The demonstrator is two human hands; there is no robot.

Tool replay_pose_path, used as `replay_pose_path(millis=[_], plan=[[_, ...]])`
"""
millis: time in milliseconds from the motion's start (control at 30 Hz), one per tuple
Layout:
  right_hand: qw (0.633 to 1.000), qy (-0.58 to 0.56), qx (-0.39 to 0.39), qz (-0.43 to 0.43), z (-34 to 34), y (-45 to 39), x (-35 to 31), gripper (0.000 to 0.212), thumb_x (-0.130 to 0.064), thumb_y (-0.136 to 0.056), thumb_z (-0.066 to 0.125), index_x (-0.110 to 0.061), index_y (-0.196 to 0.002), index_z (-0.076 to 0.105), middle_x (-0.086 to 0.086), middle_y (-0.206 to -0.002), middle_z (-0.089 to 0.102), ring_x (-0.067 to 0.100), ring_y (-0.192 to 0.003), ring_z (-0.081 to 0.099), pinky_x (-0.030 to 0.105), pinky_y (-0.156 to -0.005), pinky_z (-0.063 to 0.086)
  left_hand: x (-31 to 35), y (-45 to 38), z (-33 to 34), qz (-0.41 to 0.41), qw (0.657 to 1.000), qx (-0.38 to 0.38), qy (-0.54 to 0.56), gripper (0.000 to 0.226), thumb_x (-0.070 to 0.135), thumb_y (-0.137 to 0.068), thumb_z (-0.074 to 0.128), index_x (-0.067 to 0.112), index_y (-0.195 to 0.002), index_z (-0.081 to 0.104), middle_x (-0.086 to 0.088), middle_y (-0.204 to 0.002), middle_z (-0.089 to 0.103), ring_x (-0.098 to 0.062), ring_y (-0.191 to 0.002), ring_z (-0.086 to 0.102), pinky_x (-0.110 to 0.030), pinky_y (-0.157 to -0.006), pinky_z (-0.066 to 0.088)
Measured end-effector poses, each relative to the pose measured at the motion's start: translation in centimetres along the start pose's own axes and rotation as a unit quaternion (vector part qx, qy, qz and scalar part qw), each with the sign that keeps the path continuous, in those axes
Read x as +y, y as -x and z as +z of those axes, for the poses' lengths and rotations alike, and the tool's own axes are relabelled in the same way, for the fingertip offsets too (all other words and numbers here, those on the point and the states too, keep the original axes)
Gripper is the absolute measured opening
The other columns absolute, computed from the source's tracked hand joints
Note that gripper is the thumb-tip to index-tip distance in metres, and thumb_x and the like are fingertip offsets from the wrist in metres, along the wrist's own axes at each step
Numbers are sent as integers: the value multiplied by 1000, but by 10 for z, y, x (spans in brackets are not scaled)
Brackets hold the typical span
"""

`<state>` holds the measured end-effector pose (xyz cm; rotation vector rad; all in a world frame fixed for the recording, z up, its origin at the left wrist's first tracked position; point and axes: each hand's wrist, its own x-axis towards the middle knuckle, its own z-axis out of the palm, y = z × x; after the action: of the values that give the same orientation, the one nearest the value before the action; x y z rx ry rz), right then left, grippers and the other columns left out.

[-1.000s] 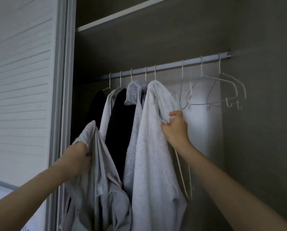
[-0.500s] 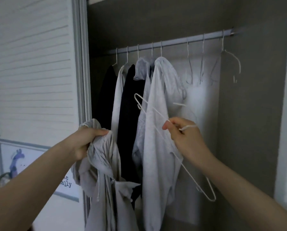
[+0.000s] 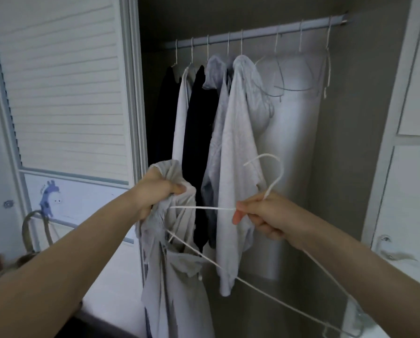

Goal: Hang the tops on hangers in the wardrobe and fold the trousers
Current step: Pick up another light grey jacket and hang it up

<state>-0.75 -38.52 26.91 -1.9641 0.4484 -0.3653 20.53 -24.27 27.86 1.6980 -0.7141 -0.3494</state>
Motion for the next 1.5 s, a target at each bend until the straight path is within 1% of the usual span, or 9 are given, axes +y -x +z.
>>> replay_pose_path(millis=[400,567,767,867,967,1167,1267,1367,1500], plan=[[997,46,51,-44,-44,-1,-9,28,-24,-88,65,-11,-65,73,-6,-41,33,7,-34,26,14,-34,20,14,20,16,32,990,-13,-136,38,4,-80,73,8,-115,61,-12,-101,71,-23,-91,70,-34,-79,57],[975,192,50,-104,-3,-22,15,28,-28,-88,64,-20,-62,73,-7,-45,50,1,-41,43,12,-43,32,18,29,56,11,997,-33,67,18,0,-85,69,7,-101,69,-15,-91,74,-23,-81,73,-30,-67,60],[991,-46,81,-101,-9,-30,43,36,-20,-89,61,-24,-54,71,-11,-37,39,0,-32,34,12,-35,26,27,34,69,118,971,-207,10,20,11,-93,63,21,-107,72,-1,-108,74,-13,-103,69,-21,-85,54],[985,-107,82,-110,-32,-26,41,29,-20,-87,60,-13,-61,72,-12,-39,30,3,-33,26,13,-34,20,24,37,56,260,899,-174,-307,22,17,-91,66,39,-93,70,34,-104,65,8,-98,58,4,-77,35],[983,-124,55,-127,-27,-23,38,25,-17,-86,60,-9,-66,72,-10,-40,30,2,-35,27,15,-36,22,19,32,61,322,820,-100,-462,33,40,-96,54,29,-126,60,12,-121,65,-3,-105,59,-7,-88,41],[961,134,83,-229,-16,-16,35,15,-19,-87,64,-5,-85,68,3,-73,62,12,-67,56,28,-64,47,13,46,70,493,672,-40,-551,19,44,-89,59,37,-75,48,1,-48,46,-22,-48,60,-25,-42,40],[859,208,267,-383,-19,-2,49,12,-11,-87,60,-14,-99,61,-6,-94,56,9,-87,54,19,-79,43,3,38,53,402,792,-8,-459,16,40,-96,49,29,-95,61,-1,-69,63,-26,-74,67,-29,-62,44],[905,145,68,-394,5,14,69,8,-16,-91,52,-20,-92,59,-2,-73,62,10,-62,58,26,-58,49,-4,27,40,330,862,118,-367,32,43,-96,46,24,-71,49,2,-66,53,-32,-77,64,-30,-62,33],[920,257,-83,-285,36,-7,100,31,-28,-92,57,-16,-120,55,4,-111,60,15,-100,57,25,-85,46,11,27,34,317,882,162,-309,46,40,-96,50,4,-68,53,-7,-64,58,-23,-66,59,-25,-56,33]])
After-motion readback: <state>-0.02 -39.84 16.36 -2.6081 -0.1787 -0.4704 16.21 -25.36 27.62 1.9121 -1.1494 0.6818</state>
